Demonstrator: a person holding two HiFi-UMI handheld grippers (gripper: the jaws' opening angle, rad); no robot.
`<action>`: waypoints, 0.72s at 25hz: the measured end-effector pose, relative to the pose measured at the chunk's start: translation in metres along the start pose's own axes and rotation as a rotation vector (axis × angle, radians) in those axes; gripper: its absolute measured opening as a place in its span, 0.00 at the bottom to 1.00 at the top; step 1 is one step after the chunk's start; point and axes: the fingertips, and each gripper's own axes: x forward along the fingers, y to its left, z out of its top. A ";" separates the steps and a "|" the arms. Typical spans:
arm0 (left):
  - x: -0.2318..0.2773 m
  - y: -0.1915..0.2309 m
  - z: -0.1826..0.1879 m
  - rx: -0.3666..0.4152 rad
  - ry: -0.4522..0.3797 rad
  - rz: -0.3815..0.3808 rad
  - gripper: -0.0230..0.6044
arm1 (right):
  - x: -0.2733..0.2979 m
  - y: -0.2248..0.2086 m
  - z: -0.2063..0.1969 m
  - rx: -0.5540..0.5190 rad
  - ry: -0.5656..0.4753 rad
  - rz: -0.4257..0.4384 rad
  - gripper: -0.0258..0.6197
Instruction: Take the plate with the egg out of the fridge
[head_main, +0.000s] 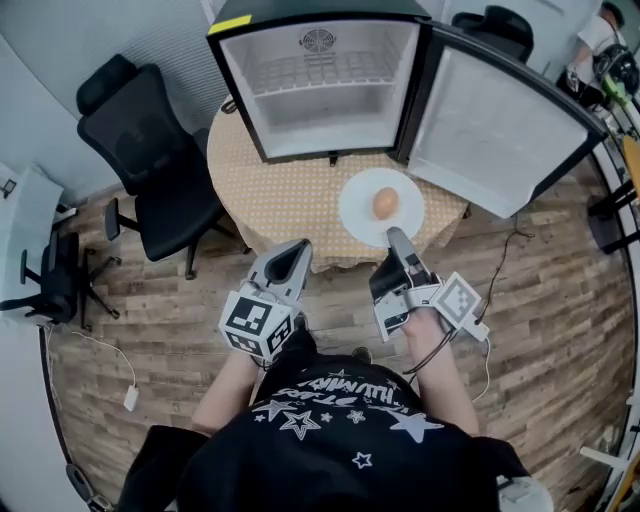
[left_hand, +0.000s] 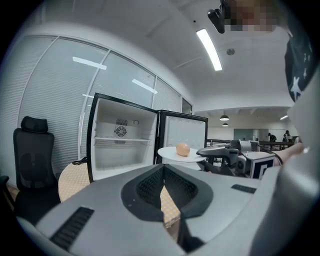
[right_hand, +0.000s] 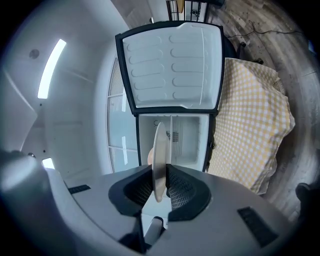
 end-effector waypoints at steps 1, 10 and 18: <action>-0.002 -0.006 0.000 -0.001 -0.003 0.009 0.05 | -0.005 0.001 0.001 0.003 0.009 0.002 0.16; -0.032 -0.061 -0.023 -0.028 0.018 0.114 0.05 | -0.053 -0.007 0.000 0.041 0.117 0.002 0.16; -0.041 -0.086 -0.021 -0.010 0.012 0.121 0.05 | -0.077 -0.010 0.001 0.054 0.124 0.000 0.16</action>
